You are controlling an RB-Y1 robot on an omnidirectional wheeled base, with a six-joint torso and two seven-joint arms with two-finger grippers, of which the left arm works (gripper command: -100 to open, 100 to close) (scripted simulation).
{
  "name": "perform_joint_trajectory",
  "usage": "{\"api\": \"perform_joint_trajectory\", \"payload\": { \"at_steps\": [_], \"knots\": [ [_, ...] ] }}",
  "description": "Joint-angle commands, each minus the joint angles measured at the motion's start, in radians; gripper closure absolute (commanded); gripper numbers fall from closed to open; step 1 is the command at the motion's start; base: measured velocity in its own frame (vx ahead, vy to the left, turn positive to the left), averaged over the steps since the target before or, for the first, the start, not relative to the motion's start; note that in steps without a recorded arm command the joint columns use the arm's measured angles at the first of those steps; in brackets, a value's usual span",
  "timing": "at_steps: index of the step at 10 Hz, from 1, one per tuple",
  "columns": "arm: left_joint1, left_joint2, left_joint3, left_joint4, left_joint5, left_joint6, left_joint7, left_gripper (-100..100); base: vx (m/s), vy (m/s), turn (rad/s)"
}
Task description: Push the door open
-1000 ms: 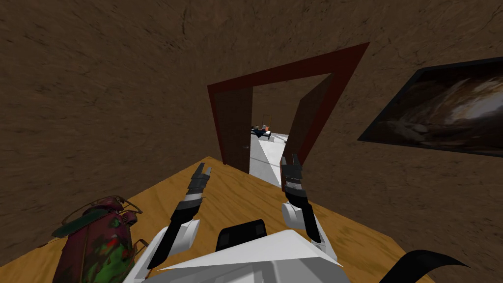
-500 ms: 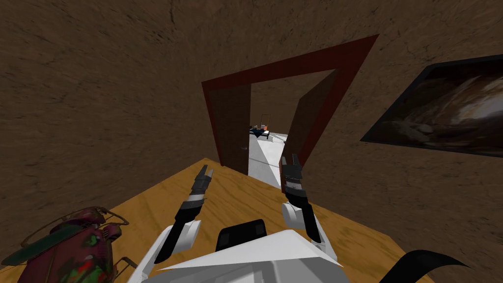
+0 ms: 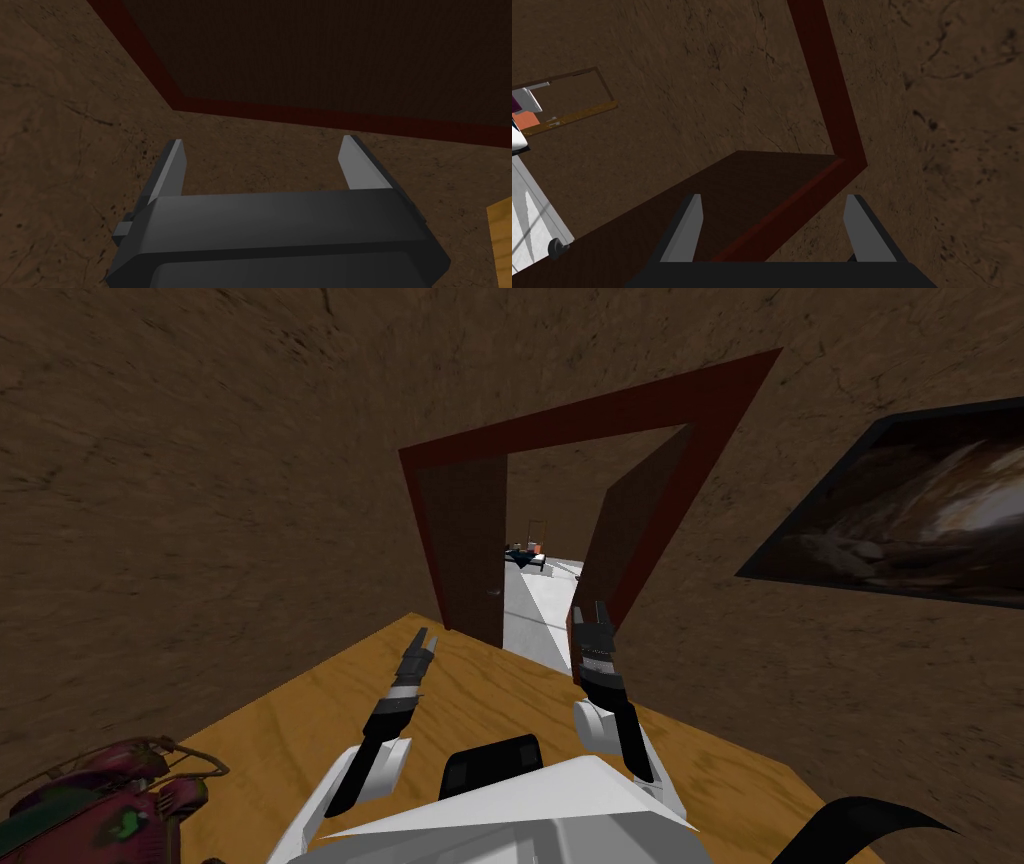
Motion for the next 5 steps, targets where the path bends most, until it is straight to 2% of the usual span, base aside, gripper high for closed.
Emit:
{"api": "perform_joint_trajectory", "payload": {
  "at_steps": [1,3,4,5],
  "knots": [
    [-0.008,0.004,-0.001,0.029,-0.005,-0.010,0.005,-100,0.088,-0.008,-0.063],
    [-0.019,0.007,-0.001,0.070,-0.011,-0.023,0.012,-100,0.101,0.001,-0.055],
    [-0.031,0.011,-0.001,0.110,-0.018,-0.036,0.018,-100,0.144,0.004,-0.099],
    [-0.037,0.012,-0.002,0.131,-0.021,-0.043,0.021,-100,0.139,-0.006,-0.092]
  ]
}}
